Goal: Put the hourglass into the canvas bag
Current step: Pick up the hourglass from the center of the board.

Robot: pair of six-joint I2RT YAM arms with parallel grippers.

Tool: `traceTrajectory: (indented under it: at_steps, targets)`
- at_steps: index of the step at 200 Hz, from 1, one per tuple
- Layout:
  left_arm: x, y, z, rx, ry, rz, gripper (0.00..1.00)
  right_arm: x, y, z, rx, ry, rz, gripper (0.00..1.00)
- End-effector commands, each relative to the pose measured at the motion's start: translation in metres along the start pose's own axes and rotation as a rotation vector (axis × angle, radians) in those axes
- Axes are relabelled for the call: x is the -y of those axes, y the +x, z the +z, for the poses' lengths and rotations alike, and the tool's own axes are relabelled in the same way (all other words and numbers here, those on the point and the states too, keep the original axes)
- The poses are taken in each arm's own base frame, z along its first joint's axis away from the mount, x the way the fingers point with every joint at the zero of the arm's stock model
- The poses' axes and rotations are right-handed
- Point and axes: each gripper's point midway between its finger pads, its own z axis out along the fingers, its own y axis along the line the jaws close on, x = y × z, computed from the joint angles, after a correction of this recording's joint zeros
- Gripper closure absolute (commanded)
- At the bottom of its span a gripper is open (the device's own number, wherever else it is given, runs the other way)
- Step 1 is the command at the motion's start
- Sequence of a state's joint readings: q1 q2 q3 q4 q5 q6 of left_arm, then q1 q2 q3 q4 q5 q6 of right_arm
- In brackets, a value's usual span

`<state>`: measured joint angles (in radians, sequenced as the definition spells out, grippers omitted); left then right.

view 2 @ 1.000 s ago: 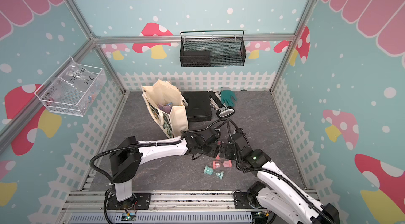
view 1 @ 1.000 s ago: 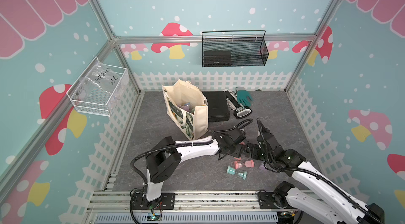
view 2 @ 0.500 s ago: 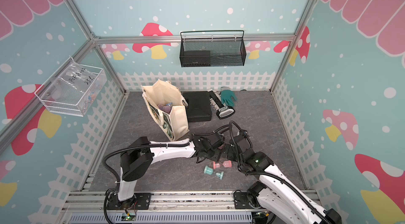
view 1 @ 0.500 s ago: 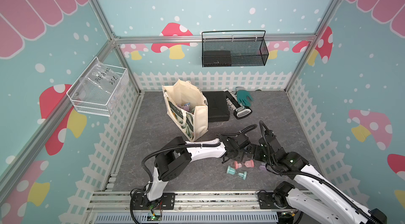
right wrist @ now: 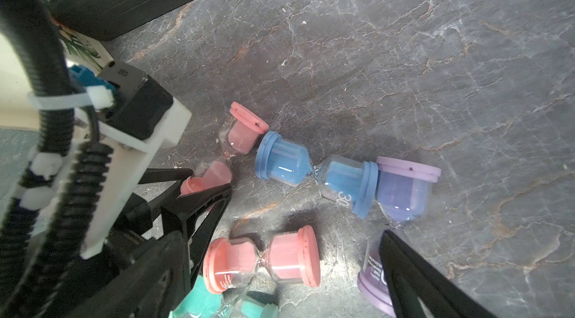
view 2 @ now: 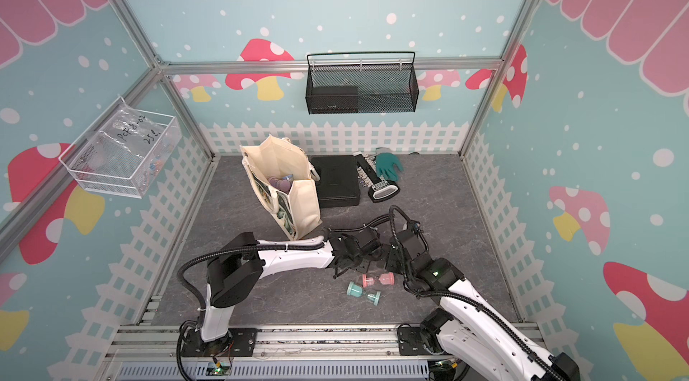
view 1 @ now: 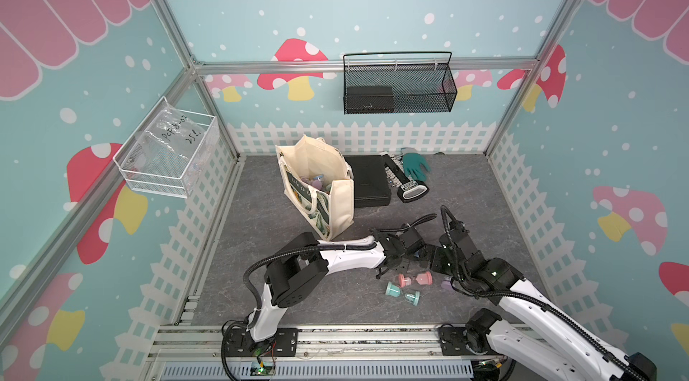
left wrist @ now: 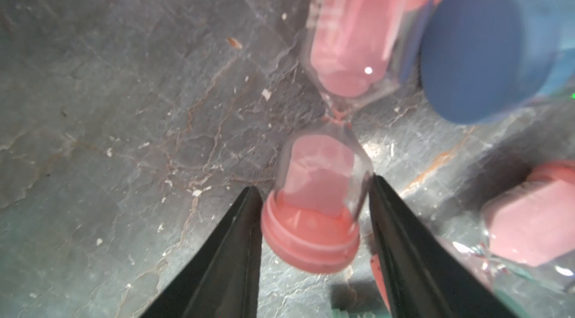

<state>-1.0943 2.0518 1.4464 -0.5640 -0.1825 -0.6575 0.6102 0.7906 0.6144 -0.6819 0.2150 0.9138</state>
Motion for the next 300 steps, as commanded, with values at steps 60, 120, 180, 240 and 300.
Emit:
traceTrajectory:
  at_steps: [60, 120, 180, 240, 300]
  targets:
    - [-0.009, 0.009, 0.028, -0.03, -0.021, 0.003, 0.48, 0.002, -0.002, 0.005, 0.02, 0.016, 0.0, 0.0]
    - [-0.013, 0.006, 0.028, -0.014, -0.02, 0.011, 0.57, 0.0, -0.003, 0.005, 0.032, 0.0, -0.002, 0.0]
    - [-0.013, -0.015, -0.001, 0.077, 0.042, -0.027, 0.63, -0.002, -0.011, 0.0, 0.069, -0.01, -0.013, 0.0]
    - [-0.023, -0.031, -0.033, 0.148, 0.1, -0.096, 0.66, -0.012, -0.031, -0.007, 0.146, -0.038, -0.076, 0.0]
    - [-0.034, -0.061, -0.09, 0.272, 0.146, -0.087, 0.69, -0.047, -0.061, -0.023, 0.266, -0.169, -0.197, 0.0]
